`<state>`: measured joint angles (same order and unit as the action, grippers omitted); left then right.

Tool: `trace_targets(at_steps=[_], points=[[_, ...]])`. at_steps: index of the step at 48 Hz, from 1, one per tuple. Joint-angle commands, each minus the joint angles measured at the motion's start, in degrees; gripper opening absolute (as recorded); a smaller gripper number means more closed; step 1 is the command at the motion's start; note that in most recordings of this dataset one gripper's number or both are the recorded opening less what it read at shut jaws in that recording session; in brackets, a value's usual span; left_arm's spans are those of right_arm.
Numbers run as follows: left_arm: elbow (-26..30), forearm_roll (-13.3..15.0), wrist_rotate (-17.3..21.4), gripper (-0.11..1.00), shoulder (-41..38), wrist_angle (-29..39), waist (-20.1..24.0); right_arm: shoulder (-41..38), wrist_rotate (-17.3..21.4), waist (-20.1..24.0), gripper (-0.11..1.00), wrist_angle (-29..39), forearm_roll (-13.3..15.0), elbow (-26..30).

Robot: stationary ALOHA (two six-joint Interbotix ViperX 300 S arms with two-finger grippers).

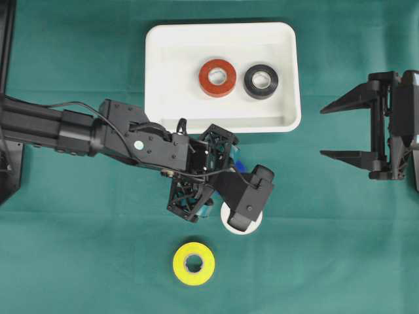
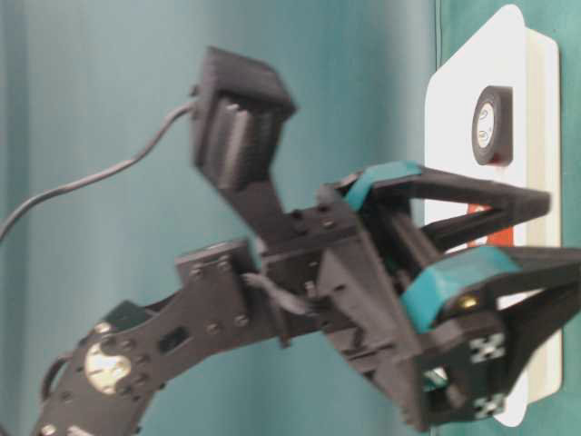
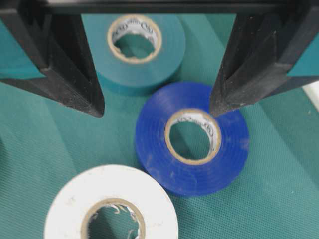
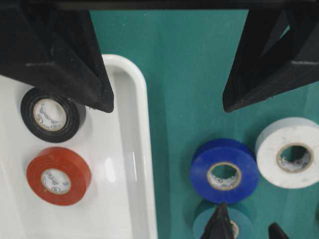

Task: Pick up the tape from a random location and place it into the white case.
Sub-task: 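Lower the left gripper and close it on the blue tape's rim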

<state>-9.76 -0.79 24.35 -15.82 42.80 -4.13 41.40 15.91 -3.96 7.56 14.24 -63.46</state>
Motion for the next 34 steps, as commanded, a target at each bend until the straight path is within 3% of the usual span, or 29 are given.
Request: trace_targets(at_steps=[1,34], points=[[0.7,-0.2,0.0,0.84,0.3,-1.1,0.1,-0.3,0.0,0.0,0.88,-0.6,0.1,1.5],[0.6,-0.1,0.4,0.83,-5.1,-3.5,0.0,-0.7,0.0,0.0,0.88,-0.6,0.1,1.3]])
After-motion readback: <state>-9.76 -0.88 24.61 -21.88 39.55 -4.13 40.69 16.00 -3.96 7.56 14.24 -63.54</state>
